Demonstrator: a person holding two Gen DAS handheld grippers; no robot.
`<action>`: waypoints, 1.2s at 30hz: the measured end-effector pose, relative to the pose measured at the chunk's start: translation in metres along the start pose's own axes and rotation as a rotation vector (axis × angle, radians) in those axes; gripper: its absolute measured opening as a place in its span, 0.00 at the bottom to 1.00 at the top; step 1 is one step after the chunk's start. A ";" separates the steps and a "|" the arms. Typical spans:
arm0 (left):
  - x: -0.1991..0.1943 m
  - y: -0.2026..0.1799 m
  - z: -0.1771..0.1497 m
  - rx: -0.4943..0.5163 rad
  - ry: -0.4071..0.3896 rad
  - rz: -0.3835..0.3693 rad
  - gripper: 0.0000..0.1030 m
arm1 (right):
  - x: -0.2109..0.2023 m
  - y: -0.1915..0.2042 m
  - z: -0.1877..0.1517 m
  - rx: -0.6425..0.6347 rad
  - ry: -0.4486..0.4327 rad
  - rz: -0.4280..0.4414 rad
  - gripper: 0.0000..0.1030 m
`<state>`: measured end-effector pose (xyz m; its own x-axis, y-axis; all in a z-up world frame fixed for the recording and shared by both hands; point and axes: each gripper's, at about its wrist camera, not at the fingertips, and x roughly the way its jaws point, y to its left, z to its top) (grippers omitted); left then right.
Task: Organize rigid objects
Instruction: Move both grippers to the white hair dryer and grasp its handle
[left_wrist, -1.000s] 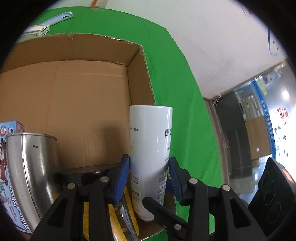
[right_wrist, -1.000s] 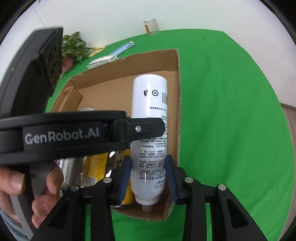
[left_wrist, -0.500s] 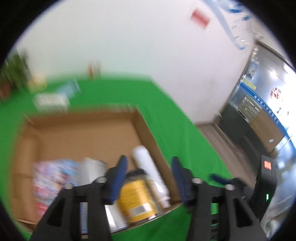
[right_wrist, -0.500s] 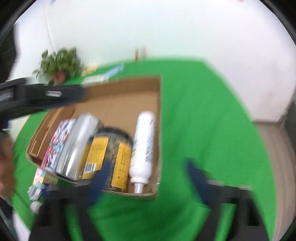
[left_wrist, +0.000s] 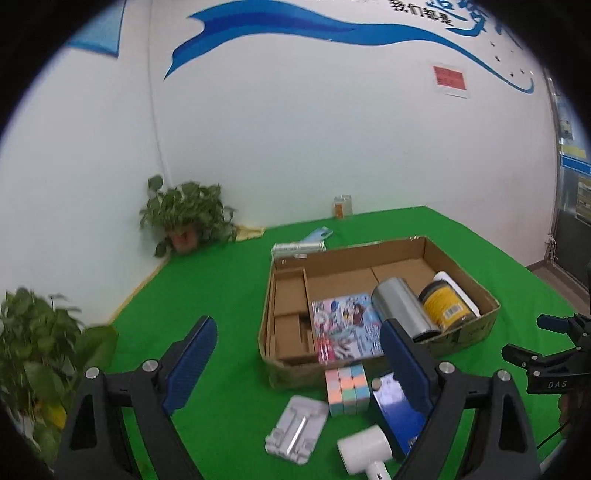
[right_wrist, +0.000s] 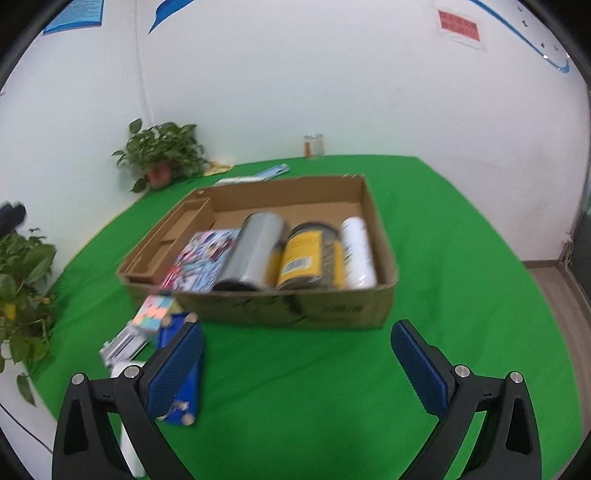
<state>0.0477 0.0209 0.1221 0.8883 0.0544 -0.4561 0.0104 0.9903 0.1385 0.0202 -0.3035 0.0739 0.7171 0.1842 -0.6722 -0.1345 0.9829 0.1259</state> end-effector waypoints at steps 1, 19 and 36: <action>0.001 0.005 -0.010 -0.037 0.019 -0.006 0.87 | -0.002 0.008 -0.005 -0.006 0.011 0.000 1.00; 0.029 0.010 -0.097 -0.248 0.195 -0.155 0.87 | 0.007 0.036 -0.055 -0.008 0.102 -0.013 1.00; 0.095 -0.006 -0.154 -0.492 0.590 -0.649 0.81 | 0.021 0.085 -0.120 -0.118 0.260 0.431 0.94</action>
<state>0.0616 0.0393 -0.0572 0.4077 -0.5918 -0.6954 0.1023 0.7863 -0.6092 -0.0579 -0.2164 -0.0170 0.3880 0.5517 -0.7383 -0.4675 0.8081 0.3582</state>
